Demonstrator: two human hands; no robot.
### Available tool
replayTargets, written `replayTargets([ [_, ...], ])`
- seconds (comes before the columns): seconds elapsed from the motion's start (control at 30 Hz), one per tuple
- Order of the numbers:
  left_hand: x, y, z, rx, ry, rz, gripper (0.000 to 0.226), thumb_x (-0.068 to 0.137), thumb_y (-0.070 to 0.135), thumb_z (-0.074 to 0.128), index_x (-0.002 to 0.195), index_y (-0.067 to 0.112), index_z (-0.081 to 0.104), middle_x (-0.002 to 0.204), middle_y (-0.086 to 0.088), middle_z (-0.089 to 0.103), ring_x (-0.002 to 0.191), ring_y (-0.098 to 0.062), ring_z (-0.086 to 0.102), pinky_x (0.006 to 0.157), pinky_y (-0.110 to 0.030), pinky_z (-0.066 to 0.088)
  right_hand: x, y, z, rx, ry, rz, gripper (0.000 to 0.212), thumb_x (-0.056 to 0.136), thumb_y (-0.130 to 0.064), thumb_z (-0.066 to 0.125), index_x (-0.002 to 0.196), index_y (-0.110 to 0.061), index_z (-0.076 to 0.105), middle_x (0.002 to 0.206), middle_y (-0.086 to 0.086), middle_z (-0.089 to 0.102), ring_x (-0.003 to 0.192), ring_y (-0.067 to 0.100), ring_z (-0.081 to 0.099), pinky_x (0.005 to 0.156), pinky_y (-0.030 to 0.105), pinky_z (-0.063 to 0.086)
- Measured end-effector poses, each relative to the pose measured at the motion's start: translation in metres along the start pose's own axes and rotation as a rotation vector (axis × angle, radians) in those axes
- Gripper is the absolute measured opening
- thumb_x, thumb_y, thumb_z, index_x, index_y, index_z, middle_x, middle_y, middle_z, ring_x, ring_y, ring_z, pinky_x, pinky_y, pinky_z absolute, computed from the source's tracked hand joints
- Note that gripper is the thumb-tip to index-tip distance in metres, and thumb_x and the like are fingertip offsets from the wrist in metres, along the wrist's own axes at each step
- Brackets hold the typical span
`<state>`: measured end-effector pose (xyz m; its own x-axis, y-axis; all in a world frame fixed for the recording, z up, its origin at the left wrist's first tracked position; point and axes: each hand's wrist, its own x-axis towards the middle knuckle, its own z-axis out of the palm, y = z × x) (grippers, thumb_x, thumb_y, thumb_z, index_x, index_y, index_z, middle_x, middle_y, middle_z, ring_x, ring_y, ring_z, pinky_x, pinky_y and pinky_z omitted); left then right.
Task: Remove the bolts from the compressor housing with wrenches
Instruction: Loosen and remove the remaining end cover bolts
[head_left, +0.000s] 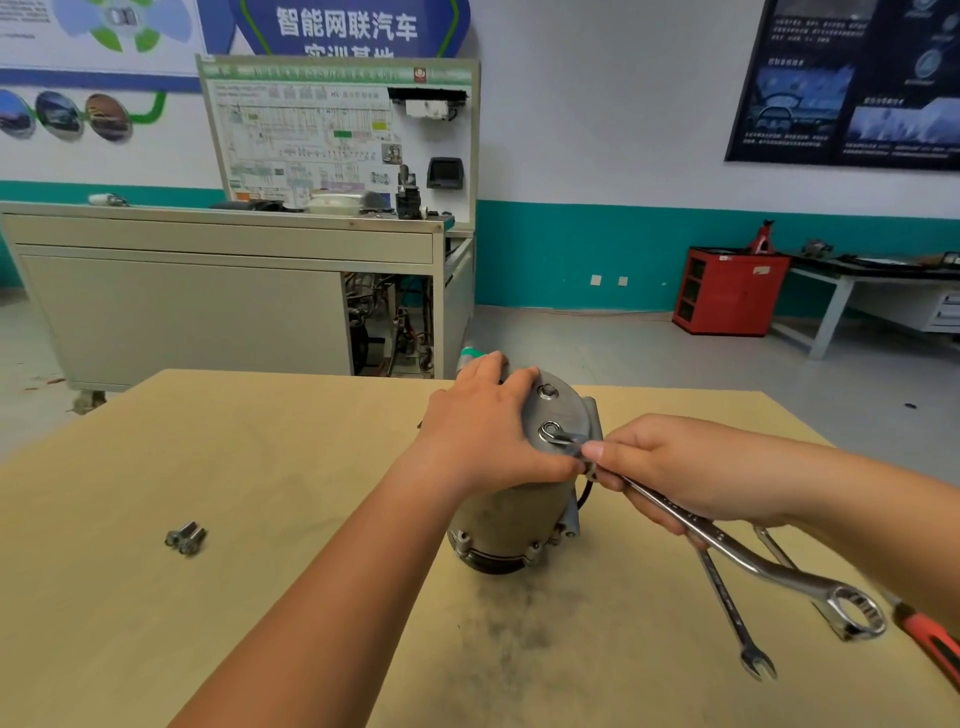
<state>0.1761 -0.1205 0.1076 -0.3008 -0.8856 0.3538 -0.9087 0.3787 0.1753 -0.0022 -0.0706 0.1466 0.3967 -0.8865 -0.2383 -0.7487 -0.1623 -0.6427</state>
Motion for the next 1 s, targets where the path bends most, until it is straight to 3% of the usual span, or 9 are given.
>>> replayTargets([
  [0.2, -0.002, -0.003, 0.003, -0.009, 0.045, 0.002, 0.092, 0.068, 0.075, 0.059, 0.141, 0.026, 0.034, 0.137, -0.003, 0.037, 0.131, -0.023, 0.032, 0.101, -0.042, 0.043, 0.005, 0.000, -0.001, -0.121, 0.006, -0.024, 0.040, 0.098, -0.046, 0.030, 0.070, -0.021, 0.045, 0.040, -0.003, 0.050, 0.039, 0.011, 0.044, 0.052, 0.022, 0.044],
  [0.4, -0.005, 0.001, 0.008, 0.025, 0.053, -0.061, 0.093, 0.069, 0.078, 0.052, 0.142, 0.025, 0.030, 0.141, -0.006, 0.031, 0.135, -0.025, 0.026, 0.100, -0.041, 0.039, 0.000, -0.006, 0.001, -0.034, 0.009, 0.038, 0.036, 0.100, -0.040, 0.032, 0.080, -0.017, 0.051, 0.041, -0.006, 0.047, 0.034, 0.007, 0.044, 0.041, 0.016, 0.039],
  [0.53, -0.005, 0.009, 0.010, 0.048, 0.065, -0.119, 0.102, 0.059, 0.084, 0.034, 0.142, 0.024, 0.031, 0.144, -0.009, 0.030, 0.137, -0.026, 0.024, 0.097, -0.040, 0.039, 0.003, -0.002, 0.009, -0.437, 0.215, -0.031, 0.036, 0.101, -0.039, 0.026, 0.091, -0.018, 0.054, 0.064, -0.005, 0.051, 0.055, 0.007, 0.047, 0.049, 0.018, 0.037],
  [0.63, -0.002, 0.012, 0.012, 0.058, 0.081, -0.088, 0.095, 0.066, 0.083, 0.042, 0.139, 0.022, 0.035, 0.139, -0.008, 0.033, 0.133, -0.026, 0.027, 0.095, -0.039, 0.040, 0.004, 0.001, 0.007, -0.667, 0.248, -0.051, 0.038, 0.100, -0.043, 0.023, 0.090, -0.020, 0.051, 0.076, -0.003, 0.051, 0.069, 0.011, 0.049, 0.058, 0.024, 0.036],
  [0.73, -0.001, 0.010, 0.011, 0.041, 0.070, -0.048, 0.093, 0.065, 0.083, 0.045, 0.137, 0.024, 0.037, 0.133, -0.005, 0.036, 0.130, -0.025, 0.031, 0.095, -0.039, 0.040, 0.006, 0.009, -0.005, -0.842, 0.220, -0.094, 0.031, 0.098, -0.048, 0.020, 0.079, -0.033, 0.039, 0.071, -0.008, 0.046, 0.064, 0.008, 0.044, 0.054, 0.024, 0.032],
  [0.83, 0.000, 0.002, 0.004, -0.017, 0.021, 0.007, 0.098, 0.055, 0.079, 0.043, 0.139, 0.030, 0.036, 0.133, 0.001, 0.037, 0.128, -0.018, 0.034, 0.099, -0.038, 0.041, 0.014, 0.018, -0.020, -0.951, 0.189, -0.207, 0.032, 0.091, -0.058, 0.014, 0.079, -0.036, 0.034, 0.068, -0.009, 0.043, 0.061, 0.005, 0.041, 0.053, 0.021, 0.030],
  [0.9, 0.001, -0.001, 0.001, -0.036, -0.009, 0.020, 0.101, 0.054, 0.078, 0.045, 0.142, 0.031, 0.033, 0.137, 0.002, 0.035, 0.130, -0.017, 0.031, 0.102, -0.037, 0.038, 0.022, 0.017, -0.035, -1.022, 0.146, -0.279, 0.040, 0.081, -0.066, 0.007, 0.082, -0.039, 0.036, 0.064, -0.011, 0.041, 0.057, 0.002, 0.040, 0.050, 0.018, 0.025],
  [1.0, 0.000, -0.002, 0.002, -0.017, -0.020, 0.023, 0.100, 0.062, 0.080, 0.056, 0.144, 0.031, 0.030, 0.143, 0.000, 0.030, 0.135, -0.019, 0.026, 0.105, -0.038, 0.036, 0.037, 0.014, -0.058, -1.085, 0.154, -0.341, 0.055, 0.068, -0.075, 0.005, 0.069, -0.032, 0.039, 0.060, -0.008, 0.043, 0.053, 0.003, 0.040, 0.048, 0.019, 0.026],
])
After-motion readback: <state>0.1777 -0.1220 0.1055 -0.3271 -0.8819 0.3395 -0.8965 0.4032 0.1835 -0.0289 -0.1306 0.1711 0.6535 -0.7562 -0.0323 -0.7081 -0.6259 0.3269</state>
